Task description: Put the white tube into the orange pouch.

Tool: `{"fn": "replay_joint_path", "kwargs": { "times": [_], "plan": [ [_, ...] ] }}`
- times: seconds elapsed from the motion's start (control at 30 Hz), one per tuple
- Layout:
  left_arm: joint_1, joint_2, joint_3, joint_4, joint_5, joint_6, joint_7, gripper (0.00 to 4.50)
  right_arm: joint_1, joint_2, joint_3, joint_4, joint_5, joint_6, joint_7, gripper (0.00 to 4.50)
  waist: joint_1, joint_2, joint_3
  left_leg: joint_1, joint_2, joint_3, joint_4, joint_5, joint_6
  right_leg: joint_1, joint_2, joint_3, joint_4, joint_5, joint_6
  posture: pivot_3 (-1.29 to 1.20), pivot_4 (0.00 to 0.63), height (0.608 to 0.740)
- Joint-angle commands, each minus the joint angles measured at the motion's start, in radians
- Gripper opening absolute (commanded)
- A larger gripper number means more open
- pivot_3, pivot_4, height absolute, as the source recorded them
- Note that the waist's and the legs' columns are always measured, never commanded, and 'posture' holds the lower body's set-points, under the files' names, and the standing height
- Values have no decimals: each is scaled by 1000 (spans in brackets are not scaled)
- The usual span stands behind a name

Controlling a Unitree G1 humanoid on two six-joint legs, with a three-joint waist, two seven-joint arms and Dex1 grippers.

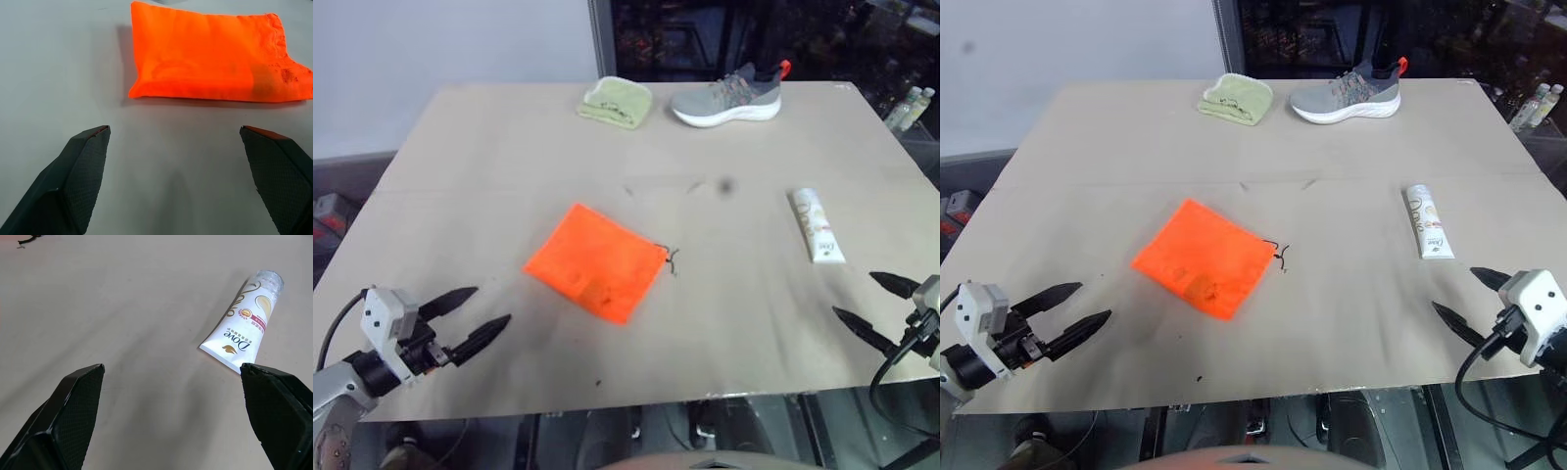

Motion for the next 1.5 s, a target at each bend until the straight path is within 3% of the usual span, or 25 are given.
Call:
{"fn": "replay_joint_path", "kwargs": {
  "times": [0.03,0.13,0.47,0.6,1.03,1.43,1.47,1.5],
  "plan": [
    [-6,23,-25,-63,10,-44,-38,4421,2,1,-10,-31,9,-18,13,4500,0,0,0,0,0,0,0,0,0,0,0,0,0,0,0,0,150,740],
    [-41,39,-116,-138,39,-71,-65,4421,-6,12,65,-83,11,-23,21,4500,3,0,0,0,0,0,0,0,0,1,0,-1,0,0,0,0,150,740],
    [-133,60,-251,-179,98,-74,-47,4421,-158,2,290,-217,35,40,23,4500,0,5,1,0,1,0,0,0,0,1,2,-2,-1,0,0,0,150,740],
    [-234,55,-368,-160,254,-105,46,4421,-297,16,433,-220,10,51,21,4500,3,4,2,0,-1,-1,1,0,0,2,2,-4,-1,0,0,0,150,740],
    [-538,140,-551,410,619,-619,98,4421,-377,15,478,-261,9,113,-48,4500,2,5,1,0,-1,1,2,0,4,2,2,-5,-1,0,0,0,150,740],
    [-1039,207,-764,1104,841,-1138,156,4421,-405,30,494,-228,-3,99,-47,4500,2,7,-4,4,0,0,5,-1,3,3,1,-7,8,1,-1,0,150,740],
    [-1078,205,-777,1141,830,-1158,127,3903,-405,32,497,-221,-8,91,-44,4500,1,8,-4,4,0,0,5,-1,3,3,1,-7,9,1,-1,0,150,740],
    [-1120,209,-800,1177,856,-1183,132,3667,-405,35,501,-215,-12,83,-42,4500,0,8,-4,4,0,0,5,0,3,3,1,-7,9,1,-1,0,150,740]
  ]
}}
